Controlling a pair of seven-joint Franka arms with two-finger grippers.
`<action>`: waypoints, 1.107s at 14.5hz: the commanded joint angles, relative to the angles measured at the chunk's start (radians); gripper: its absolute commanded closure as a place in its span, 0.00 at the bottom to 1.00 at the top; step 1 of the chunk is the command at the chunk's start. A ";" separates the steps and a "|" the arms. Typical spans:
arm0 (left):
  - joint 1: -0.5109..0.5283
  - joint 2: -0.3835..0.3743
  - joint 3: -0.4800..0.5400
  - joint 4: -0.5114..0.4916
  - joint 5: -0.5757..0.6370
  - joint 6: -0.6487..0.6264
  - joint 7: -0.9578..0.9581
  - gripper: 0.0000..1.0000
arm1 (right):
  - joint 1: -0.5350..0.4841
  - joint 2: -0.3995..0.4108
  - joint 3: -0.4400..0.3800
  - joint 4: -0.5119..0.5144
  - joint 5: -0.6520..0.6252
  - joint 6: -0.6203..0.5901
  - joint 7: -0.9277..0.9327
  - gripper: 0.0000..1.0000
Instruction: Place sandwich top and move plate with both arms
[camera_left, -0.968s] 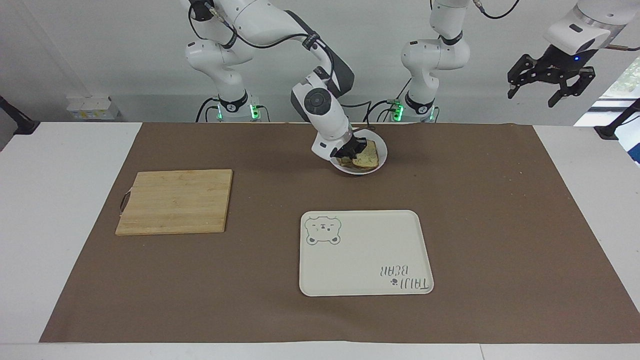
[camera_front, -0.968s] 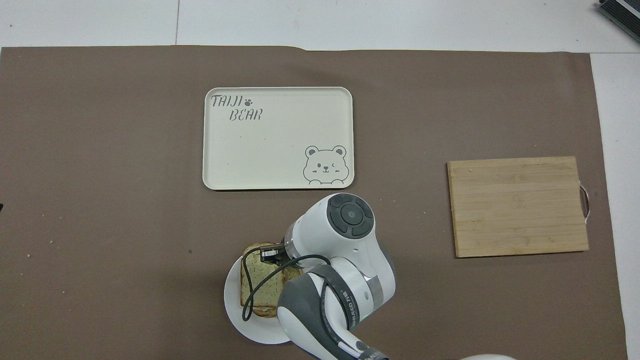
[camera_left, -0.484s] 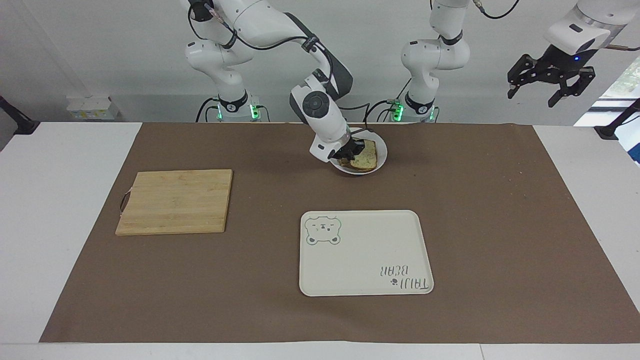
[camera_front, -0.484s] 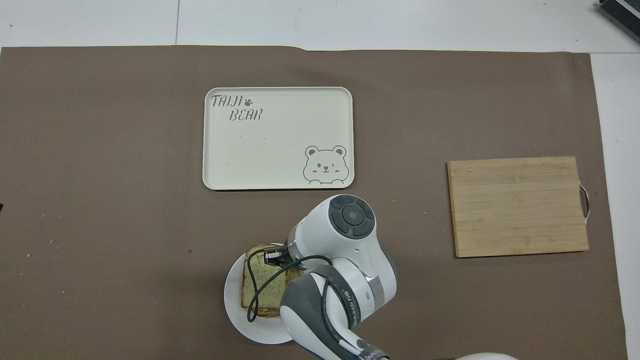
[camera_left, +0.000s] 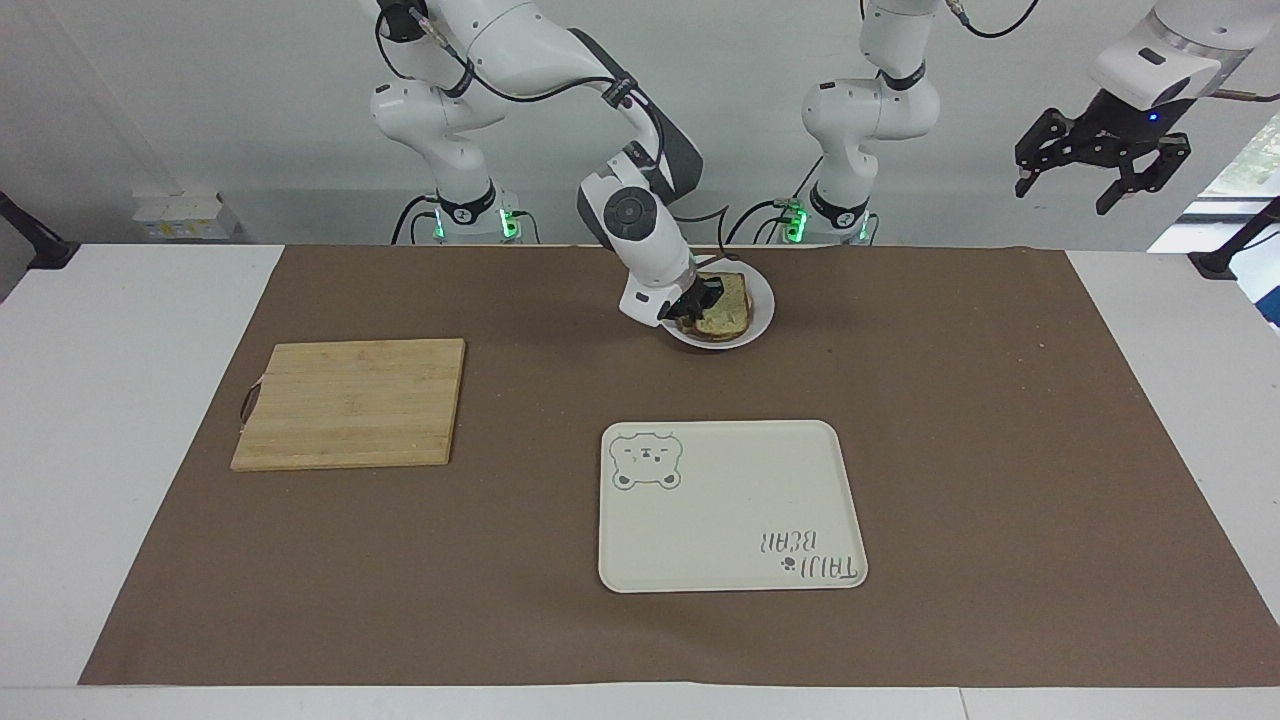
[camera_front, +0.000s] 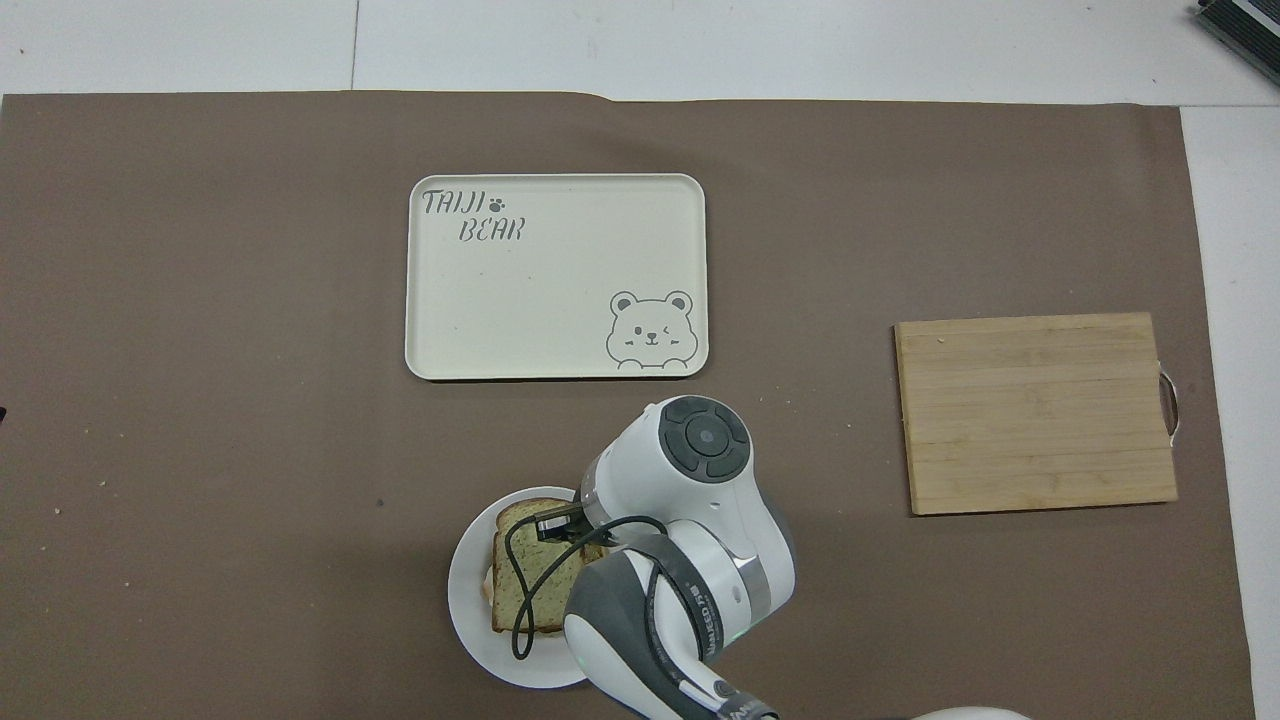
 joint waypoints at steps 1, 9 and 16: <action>-0.020 -0.014 0.014 -0.013 0.012 -0.009 0.005 0.00 | -0.018 -0.029 0.004 -0.031 -0.001 0.010 -0.066 1.00; -0.020 -0.013 0.016 -0.013 0.012 -0.009 0.005 0.00 | -0.021 -0.025 0.001 -0.016 -0.004 0.010 -0.033 0.00; -0.020 -0.014 0.016 -0.013 0.010 -0.009 0.005 0.00 | -0.151 -0.077 0.000 0.108 -0.179 -0.159 -0.051 0.00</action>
